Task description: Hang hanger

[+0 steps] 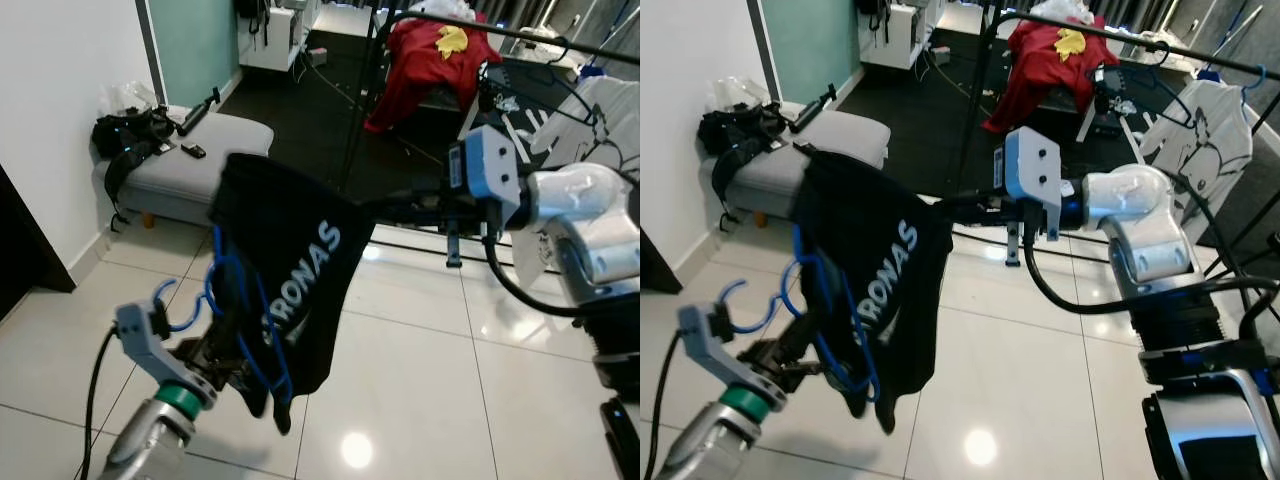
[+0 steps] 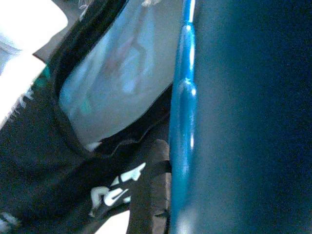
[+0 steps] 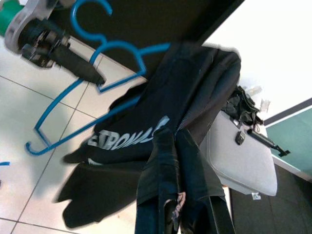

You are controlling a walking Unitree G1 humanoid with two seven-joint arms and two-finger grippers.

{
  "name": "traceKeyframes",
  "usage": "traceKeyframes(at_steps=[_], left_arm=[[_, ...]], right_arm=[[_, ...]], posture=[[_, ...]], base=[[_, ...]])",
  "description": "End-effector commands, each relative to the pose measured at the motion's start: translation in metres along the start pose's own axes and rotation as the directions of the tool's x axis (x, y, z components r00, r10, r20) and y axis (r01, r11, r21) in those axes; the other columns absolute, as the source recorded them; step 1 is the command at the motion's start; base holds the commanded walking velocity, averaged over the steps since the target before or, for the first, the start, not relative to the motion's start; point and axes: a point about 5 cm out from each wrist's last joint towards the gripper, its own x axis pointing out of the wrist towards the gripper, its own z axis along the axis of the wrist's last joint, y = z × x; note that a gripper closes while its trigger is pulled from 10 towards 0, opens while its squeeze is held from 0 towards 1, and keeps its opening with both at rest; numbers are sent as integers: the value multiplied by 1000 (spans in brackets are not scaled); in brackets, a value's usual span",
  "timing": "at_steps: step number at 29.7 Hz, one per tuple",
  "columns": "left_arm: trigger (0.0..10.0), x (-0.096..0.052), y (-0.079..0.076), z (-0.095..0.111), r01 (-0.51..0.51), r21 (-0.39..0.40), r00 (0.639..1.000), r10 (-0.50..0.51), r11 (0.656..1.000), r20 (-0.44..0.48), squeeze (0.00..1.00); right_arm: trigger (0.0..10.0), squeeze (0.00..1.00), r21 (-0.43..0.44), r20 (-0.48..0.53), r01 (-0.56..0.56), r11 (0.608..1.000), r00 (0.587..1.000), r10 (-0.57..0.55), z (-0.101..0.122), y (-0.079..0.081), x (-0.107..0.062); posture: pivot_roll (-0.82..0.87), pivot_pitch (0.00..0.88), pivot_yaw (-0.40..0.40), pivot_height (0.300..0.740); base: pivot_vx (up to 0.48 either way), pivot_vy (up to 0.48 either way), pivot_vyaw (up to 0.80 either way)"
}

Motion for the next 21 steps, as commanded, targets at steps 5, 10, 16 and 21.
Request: traceKeyframes(at_steps=[5,10,16,21], left_arm=[[10000,-4,1,0,23,104,998,-17,994,-53,0],[10000,-12,-3,-10,107,234,985,-71,966,-159,0],[10000,-18,-5,-10,152,252,973,-99,956,-210,0],[10000,-16,-17,-16,214,208,961,-167,954,-223,0]], right_arm=[[10000,0,-51,-67,75,996,995,-78,-6,-6,-14],[10000,0,-111,-112,174,979,976,-186,-4,-24,-28],[10000,0,-341,-252,312,887,879,-406,2,-57,-56],[10000,0,-461,-286,326,825,826,-486,3,-70,-57]], posture=[[-73,116,-29,740],[-73,116,-29,740],[-96,106,-35,740],[-100,102,-38,740]], base=[[0,0,0],[0,0,0],[0,0,0],[0,0,0]])
